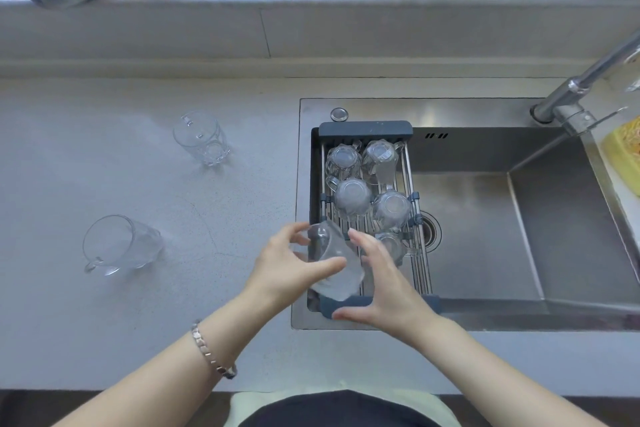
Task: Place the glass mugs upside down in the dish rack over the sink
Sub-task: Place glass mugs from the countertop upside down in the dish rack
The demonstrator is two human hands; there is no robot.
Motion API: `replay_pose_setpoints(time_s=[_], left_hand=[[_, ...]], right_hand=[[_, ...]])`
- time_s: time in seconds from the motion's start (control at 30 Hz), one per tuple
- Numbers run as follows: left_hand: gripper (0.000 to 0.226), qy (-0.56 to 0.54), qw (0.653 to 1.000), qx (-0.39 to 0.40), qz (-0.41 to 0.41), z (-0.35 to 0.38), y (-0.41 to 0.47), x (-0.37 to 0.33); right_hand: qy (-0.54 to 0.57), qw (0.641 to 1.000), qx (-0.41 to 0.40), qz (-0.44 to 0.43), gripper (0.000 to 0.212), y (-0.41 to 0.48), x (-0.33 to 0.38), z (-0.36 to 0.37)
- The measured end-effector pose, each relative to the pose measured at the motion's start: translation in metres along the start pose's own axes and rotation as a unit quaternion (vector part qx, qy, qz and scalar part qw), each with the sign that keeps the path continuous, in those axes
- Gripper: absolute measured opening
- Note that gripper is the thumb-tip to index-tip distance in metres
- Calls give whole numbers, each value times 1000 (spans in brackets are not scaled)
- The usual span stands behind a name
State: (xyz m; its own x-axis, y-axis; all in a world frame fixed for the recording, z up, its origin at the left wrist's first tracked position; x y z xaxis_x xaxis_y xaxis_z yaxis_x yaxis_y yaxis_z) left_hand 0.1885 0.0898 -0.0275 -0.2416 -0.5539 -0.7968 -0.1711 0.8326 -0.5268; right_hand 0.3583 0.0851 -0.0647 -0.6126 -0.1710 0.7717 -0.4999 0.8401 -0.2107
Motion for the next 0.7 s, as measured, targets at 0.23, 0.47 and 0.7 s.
replay_pose_setpoints(time_s=[0.23, 0.47, 0.7], left_hand=[[45, 14, 983, 171, 59, 18, 22, 5], [53, 559, 767, 237, 208, 26, 76, 24], [53, 644, 689, 239, 231, 10, 98, 31]], right_hand=[[-26, 993, -111, 0, 72, 2, -14, -28], [-240, 970, -17, 13, 64, 38, -22, -58], [-392, 914, 100, 24, 51, 79, -6, -26]])
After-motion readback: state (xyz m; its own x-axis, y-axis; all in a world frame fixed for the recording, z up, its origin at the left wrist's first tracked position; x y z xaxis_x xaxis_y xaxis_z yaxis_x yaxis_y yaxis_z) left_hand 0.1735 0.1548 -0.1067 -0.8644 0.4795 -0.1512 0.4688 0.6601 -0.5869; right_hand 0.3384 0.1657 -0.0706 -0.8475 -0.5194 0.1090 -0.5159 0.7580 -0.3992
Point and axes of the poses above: each hand's wrist, its own y-axis towards the middle knuckle, its own z-axis out of the palm, x = y × z, the point moved 1 cm from there along y, towards the middle knuckle, and after that the axes turned 10 degrees about -y, right-handed, at the moved point
